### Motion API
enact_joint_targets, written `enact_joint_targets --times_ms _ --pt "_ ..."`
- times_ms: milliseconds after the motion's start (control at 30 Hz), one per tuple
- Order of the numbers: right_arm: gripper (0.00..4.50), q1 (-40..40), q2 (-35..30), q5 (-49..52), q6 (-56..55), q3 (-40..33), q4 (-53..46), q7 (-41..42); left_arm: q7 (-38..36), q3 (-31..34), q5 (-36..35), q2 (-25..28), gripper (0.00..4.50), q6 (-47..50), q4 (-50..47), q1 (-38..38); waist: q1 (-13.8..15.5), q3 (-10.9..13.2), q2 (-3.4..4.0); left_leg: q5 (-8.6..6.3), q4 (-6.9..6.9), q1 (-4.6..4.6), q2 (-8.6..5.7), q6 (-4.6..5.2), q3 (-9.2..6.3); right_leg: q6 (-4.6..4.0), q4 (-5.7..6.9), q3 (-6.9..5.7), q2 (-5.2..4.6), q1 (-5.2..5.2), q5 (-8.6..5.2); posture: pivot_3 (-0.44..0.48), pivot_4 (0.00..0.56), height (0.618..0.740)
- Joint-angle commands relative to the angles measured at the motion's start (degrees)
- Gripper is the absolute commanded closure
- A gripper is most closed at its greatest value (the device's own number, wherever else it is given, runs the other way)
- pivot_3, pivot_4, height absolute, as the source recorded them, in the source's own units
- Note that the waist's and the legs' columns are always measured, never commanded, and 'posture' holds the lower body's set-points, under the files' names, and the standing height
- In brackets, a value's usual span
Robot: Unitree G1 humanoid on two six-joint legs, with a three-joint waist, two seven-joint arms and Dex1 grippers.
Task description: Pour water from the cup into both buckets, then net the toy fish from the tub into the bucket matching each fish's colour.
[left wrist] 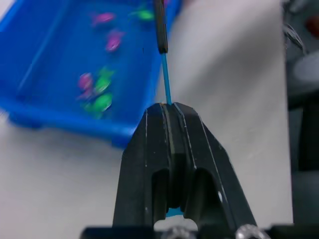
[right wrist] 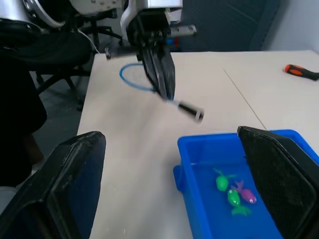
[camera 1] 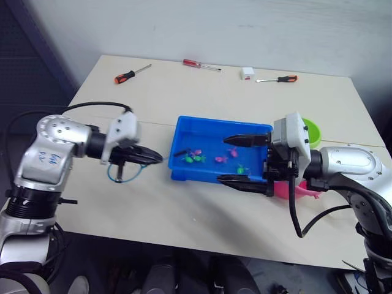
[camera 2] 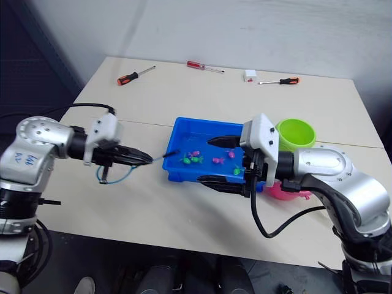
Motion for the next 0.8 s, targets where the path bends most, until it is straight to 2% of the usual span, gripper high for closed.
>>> enact_joint_targets --times_ms 33,67,167,300,800 --pt "0.0 -4.72 -0.38 -4.66 -1.42 5.12 3.0 2.68 2.14 -6.05 4.6 -3.69 4.48 -7.08 -3.29 -2.3 -0.22 0.0 0.01 0.04 -0.01 0.02 -0.02 0.03 0.03 0.0 0.03 0.04 0.0 -0.01 0.0 0.0 0.15 0.74" --pt "0.0 -5.6 -0.32 -5.47 -1.25 6.25 3.91 3.1 2.21 -7.05 4.97 -4.7 4.48 -8.06 -3.3 -2.82 -0.29 0.0 0.01 0.04 0.01 0.03 -0.02 0.03 0.04 0.0 0.07 0.05 0.02 -0.01 0.0 0.0 0.15 0.74" --pt "0.83 -6.97 0.01 -7.02 -0.48 8.24 5.66 3.52 2.97 -8.78 5.88 -7.13 4.5 -9.64 -2.3 -4.48 -0.5 0.0 0.0 0.05 -0.03 0.0 -0.02 0.03 0.05 0.0 0.18 0.06 0.05 -0.06 0.0 0.0 0.15 0.74" --pt "2.77 -6.62 -0.03 -10.38 -1.21 10.98 6.06 4.13 3.79 -9.82 6.84 -9.01 4.5 -11.52 -1.47 -5.77 -0.43 0.0 0.01 0.05 0.0 -0.07 -0.02 0.04 0.05 0.01 0.23 0.05 0.04 -0.07 0.01 0.0 0.15 0.74" --pt "2.77 -4.65 0.29 -13.67 -1.66 11.61 5.93 4.85 3.98 -9.16 4.96 -10.98 4.5 -9.4 -2.28 -7.17 -0.04 0.0 0.01 0.06 0.05 -0.09 -0.02 0.05 0.03 0.03 0.23 0.04 0.04 -0.07 0.02 0.0 0.15 0.74"
